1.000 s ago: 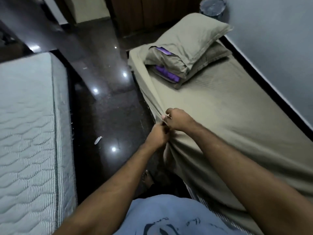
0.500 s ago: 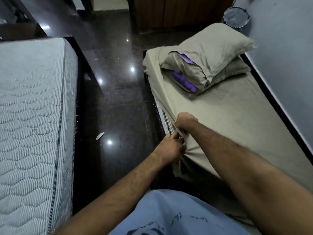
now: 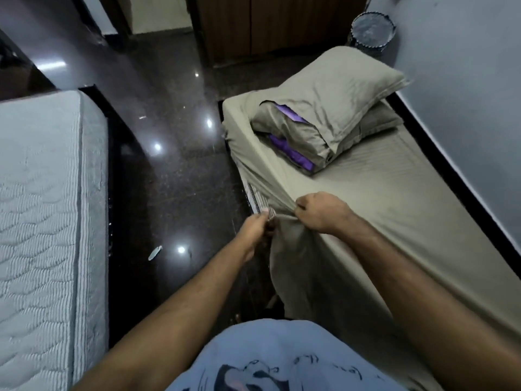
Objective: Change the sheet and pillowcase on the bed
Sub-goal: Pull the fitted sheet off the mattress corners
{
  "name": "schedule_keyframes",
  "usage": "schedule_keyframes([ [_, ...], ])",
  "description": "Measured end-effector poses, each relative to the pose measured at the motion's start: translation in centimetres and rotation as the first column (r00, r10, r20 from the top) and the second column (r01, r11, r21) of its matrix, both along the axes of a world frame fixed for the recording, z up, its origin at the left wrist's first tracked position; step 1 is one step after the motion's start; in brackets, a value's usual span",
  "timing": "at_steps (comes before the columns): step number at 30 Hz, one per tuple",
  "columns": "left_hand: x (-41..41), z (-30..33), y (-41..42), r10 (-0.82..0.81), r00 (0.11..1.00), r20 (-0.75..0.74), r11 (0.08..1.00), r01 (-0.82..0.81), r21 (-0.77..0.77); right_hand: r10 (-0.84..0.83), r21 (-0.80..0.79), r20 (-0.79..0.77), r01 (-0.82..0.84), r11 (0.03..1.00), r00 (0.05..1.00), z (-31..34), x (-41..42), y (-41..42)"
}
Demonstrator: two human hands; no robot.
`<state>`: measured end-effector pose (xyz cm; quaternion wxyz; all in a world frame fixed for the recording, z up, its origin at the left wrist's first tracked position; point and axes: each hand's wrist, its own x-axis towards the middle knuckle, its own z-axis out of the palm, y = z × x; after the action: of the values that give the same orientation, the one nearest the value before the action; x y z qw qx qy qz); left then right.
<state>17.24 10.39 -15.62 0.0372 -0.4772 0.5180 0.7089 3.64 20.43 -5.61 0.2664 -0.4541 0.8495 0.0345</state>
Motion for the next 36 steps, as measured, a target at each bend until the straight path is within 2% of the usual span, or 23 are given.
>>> schedule_keyframes([
  [1,-1.7,0.0,-0.7,0.138,0.990,-0.024,0.978,-0.133,0.160,0.035,0.003,0.026,-0.035,0.999,0.999,0.8,-0.5,0.6],
  [2,-3.2,-0.1,-1.6,0.213,0.976,-0.049,0.945,-0.193,0.262,0.073,0.006,0.057,-0.073,0.997,0.996,1.7,-0.9,1.0],
  [5,-7.8,-0.3,-3.5,0.379,0.920,-0.100,0.868,-0.316,0.384,0.213,0.028,0.151,-0.220,0.975,0.965,2.6,-1.4,1.4],
  [7,-10.6,-0.2,-4.1,0.433,0.895,-0.105,0.858,-0.374,0.352,0.264,0.030,0.206,-0.276,0.961,0.942,2.1,-2.0,1.2],
  [10,-12.7,-0.2,-4.7,0.401,0.906,-0.133,0.913,-0.383,0.141,0.284,0.069,0.275,-0.313,0.947,0.919,2.0,-3.7,0.2],
  [12,-12.7,-0.7,-6.0,0.282,0.950,-0.131,0.947,-0.298,-0.122,0.229,0.051,0.288,-0.254,0.966,0.930,1.7,-5.6,-1.5],
  [14,-11.8,-1.4,-7.7,0.092,0.995,-0.038,0.899,-0.099,-0.426,0.125,-0.089,0.256,-0.105,0.990,0.959,0.9,-7.7,-3.9],
  [15,-11.2,-1.3,-8.0,0.012,1.000,-0.003,0.859,-0.012,-0.512,0.061,-0.173,0.232,-0.021,0.985,0.971,0.4,-8.5,-5.4],
  [16,-10.8,-1.5,-8.5,-0.044,0.999,-0.007,0.819,0.033,-0.572,0.010,-0.238,0.214,0.043,0.970,0.977,-0.3,-9.3,-7.2],
  [18,-10.3,-1.4,-8.9,-0.101,0.992,-0.082,0.753,0.022,-0.657,-0.043,-0.266,0.182,0.091,0.960,0.982,-1.6,-10.3,-11.4],
  [21,-10.4,-1.3,-10.6,-0.238,0.946,-0.219,0.678,0.001,-0.735,-0.079,-0.167,0.169,0.107,0.980,0.982,-4.1,-11.2,-18.0],
  [22,-10.4,-1.6,-11.6,-0.320,0.923,-0.214,0.641,0.044,-0.766,-0.097,-0.119,0.168,0.118,0.986,0.981,-5.1,-11.5,-19.9],
  [24,-10.6,-1.7,-14.0,-0.521,0.848,-0.092,0.483,0.205,-0.851,-0.132,-0.027,0.155,0.138,0.990,0.979,-6.7,-12.2,-23.3],
  [26,-10.6,-1.1,-15.8,-0.653,0.755,0.057,0.298,0.325,-0.898,-0.144,0.026,0.126,0.142,0.990,0.982,-7.9,-13.1,-25.7],
  [30,-10.7,-0.4,-19.3,-0.790,0.589,0.170,-0.004,0.272,-0.962,-0.229,0.001,0.027,0.229,0.973,0.973,-10.0,-15.4,-28.9],
  [33,-11.7,-0.7,-22.9,-0.866,0.420,0.270,-0.160,0.280,-0.947,-0.257,-0.008,0.032,0.257,0.966,0.966,-11.0,-16.5,-31.2],
  [34,-11.9,-0.5,-23.4,-0.875,0.399,0.273,-0.168,0.277,-0.946,-0.223,-0.028,0.047,0.225,0.974,0.974,-11.0,-16.7,-31.5],
  [35,-12.3,-0.8,-24.2,-0.887,0.404,0.221,-0.107,0.286,-0.952,-0.193,-0.047,0.057,0.196,0.979,0.979,-11.1,-17.0,-32.0],
  [36,-12.7,-1.1,-25.0,-0.886,0.445,0.132,0.028,0.335,-0.942,-0.175,-0.069,0.070,0.180,0.981,0.982,-11.0,-17.2,-32.5],
])
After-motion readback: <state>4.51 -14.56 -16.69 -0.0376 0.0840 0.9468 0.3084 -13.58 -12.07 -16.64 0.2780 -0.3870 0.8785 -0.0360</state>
